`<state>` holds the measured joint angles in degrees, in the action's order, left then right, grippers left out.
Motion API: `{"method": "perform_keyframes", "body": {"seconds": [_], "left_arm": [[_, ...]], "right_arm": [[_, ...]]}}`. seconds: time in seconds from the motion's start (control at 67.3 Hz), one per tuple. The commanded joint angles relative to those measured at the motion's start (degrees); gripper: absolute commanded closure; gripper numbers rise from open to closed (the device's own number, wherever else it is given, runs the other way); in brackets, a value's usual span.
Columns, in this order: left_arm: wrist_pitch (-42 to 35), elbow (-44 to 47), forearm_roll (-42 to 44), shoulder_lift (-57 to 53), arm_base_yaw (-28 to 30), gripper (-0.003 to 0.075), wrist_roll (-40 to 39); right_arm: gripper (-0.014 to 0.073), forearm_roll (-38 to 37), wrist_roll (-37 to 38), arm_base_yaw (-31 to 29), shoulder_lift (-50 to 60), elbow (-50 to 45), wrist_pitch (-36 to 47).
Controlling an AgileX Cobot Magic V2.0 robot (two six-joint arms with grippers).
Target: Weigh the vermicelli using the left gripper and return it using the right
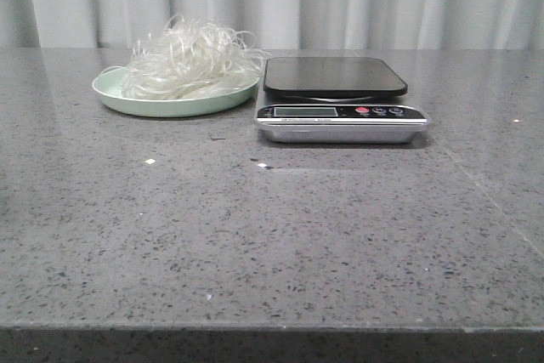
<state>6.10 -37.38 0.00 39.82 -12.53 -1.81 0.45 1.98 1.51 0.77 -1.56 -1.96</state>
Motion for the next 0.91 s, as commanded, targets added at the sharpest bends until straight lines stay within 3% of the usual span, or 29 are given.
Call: {"method": "perform_keyframes", "body": {"seconds": [0.0,0.267,0.505,0.891], "left_arm": [[-1.2,-7.67,-0.52,6.32,-3.92,0.0082,-0.08],[5.51,-24.36,-0.52,25.53,-13.19,0.0082,-0.08],[15.55,-36.67,-0.52,39.18,-13.17,0.0082,-0.08],[27.01,-48.14,-1.01,53.48,-13.5,0.0082,-0.08]], "right_arm": [[0.0427,-0.85,0.05,0.06,0.76,0.43,4.67],[0.0427,-0.85,0.05,0.06,0.76,0.43,4.67],[0.0427,-0.85,0.05,0.06,0.76,0.43,4.67],[0.0427,-0.85,0.05,0.06,0.76,0.43,4.67]]}}
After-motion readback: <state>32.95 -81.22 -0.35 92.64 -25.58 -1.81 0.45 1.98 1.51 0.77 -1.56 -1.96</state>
